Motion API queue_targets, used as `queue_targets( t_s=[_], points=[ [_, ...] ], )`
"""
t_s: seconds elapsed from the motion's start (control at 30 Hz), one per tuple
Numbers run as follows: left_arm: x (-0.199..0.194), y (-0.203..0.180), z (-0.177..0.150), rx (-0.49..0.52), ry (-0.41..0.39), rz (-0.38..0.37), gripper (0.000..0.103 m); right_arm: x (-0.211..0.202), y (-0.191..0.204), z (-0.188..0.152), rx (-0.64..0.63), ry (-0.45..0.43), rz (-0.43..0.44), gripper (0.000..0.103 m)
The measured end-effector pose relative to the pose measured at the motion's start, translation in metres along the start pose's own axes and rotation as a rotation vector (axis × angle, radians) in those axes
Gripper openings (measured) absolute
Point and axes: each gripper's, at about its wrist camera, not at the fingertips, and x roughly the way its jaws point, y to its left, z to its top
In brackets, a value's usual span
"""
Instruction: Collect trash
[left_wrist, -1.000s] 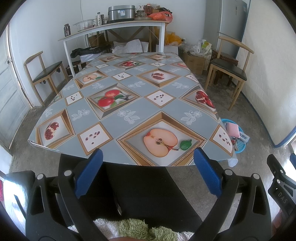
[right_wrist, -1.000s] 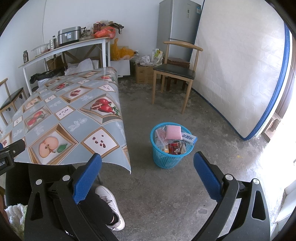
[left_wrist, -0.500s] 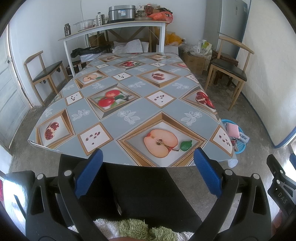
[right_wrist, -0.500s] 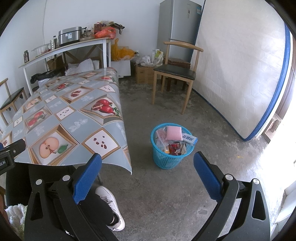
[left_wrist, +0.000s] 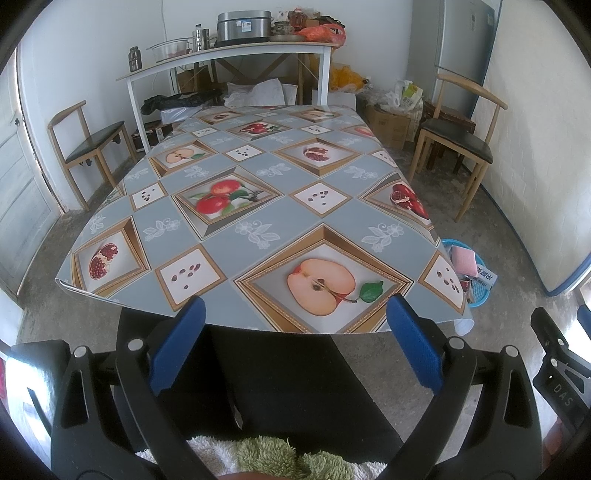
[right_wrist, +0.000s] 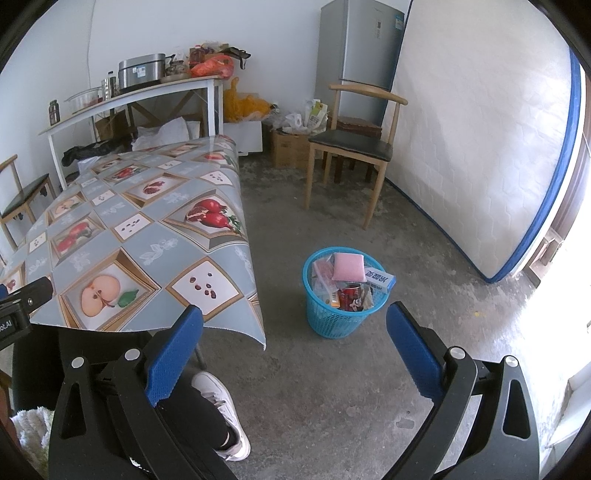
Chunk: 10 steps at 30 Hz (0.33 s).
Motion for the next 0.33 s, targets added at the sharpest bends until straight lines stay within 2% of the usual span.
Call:
queue_targets(
  t_s=[0.33],
  points=[
    [0.0002,-0.0010,-0.0017,-0.008,0.011,-0.001,0.094,0.0000,0.0014,0.0018,0.000,0.001,0.000,0.096]
  ],
)
